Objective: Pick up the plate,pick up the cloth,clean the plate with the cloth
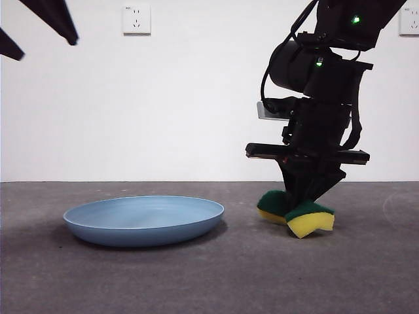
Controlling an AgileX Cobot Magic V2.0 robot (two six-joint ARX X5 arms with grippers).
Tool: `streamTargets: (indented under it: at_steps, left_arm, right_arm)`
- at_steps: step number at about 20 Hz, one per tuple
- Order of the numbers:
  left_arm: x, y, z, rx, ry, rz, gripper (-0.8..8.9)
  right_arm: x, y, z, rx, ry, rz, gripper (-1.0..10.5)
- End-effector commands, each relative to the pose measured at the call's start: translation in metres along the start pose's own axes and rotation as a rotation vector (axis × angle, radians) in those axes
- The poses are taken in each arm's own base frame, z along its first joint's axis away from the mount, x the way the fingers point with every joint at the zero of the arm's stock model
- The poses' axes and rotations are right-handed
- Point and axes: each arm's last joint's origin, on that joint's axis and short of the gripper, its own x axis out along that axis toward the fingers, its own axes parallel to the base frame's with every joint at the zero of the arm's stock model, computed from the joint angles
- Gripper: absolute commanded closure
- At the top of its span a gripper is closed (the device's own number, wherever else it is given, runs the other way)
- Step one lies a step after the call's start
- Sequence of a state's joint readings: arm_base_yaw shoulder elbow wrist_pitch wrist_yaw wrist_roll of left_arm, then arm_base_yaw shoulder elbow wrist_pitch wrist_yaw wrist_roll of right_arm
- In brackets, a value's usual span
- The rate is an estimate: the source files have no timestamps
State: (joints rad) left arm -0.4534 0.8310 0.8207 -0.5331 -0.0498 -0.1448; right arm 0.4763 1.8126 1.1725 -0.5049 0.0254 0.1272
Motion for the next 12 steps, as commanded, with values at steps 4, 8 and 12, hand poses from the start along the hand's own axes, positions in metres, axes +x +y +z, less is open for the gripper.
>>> streamTargets:
  at_steps: [4, 8, 12]
  left_arm:
    - [-0.023, 0.003, -0.010, -0.010, -0.001, 0.025, 3.74]
    - [-0.029, 0.004, -0.014, -0.009, 0.012, 0.025, 3.74]
    - [-0.029, 0.004, -0.017, -0.007, 0.039, 0.030, 3.74]
  right_arm:
    - [0.003, -0.004, -0.002, 0.013, 0.015, 0.002, 5.6]
    - [0.003, -0.007, -0.002, 0.021, 0.018, 0.013, 3.1]
    - [0.003, -0.007, -0.002, 0.021, 0.020, 0.013, 3.1]
